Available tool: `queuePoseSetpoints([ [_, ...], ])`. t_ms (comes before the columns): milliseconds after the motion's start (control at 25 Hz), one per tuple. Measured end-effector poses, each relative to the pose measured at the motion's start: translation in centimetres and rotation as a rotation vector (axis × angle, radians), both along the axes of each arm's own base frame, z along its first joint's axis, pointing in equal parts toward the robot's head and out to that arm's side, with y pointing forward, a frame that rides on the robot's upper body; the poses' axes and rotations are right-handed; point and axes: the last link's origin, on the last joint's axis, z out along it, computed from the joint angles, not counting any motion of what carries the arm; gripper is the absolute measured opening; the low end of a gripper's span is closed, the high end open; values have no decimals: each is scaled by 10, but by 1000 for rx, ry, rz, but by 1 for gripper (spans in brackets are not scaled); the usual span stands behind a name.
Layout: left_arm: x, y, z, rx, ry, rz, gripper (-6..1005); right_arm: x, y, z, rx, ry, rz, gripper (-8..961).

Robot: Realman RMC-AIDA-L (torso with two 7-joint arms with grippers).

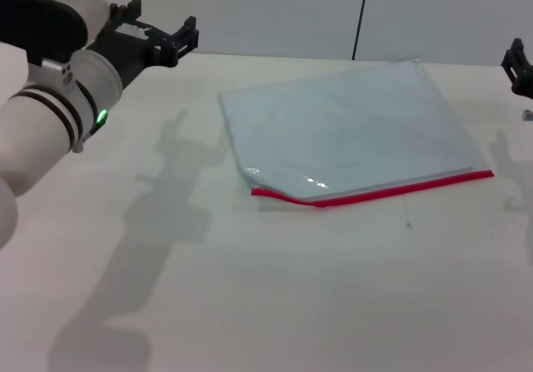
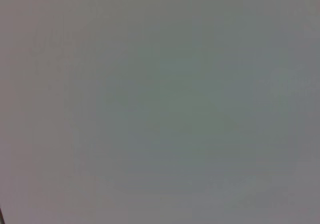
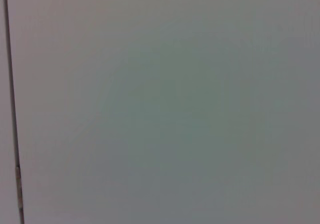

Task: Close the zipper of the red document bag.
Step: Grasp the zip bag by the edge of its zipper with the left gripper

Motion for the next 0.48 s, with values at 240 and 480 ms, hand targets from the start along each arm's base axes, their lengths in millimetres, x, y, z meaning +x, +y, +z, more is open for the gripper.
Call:
queuePoseSetpoints([
  [240,1,0,1,3,-2,-2,836,-2,0,0,1,4,6,782],
  [480,1,0,1,3,-2,-3,831,-3,0,0,-1,5,7,779],
])
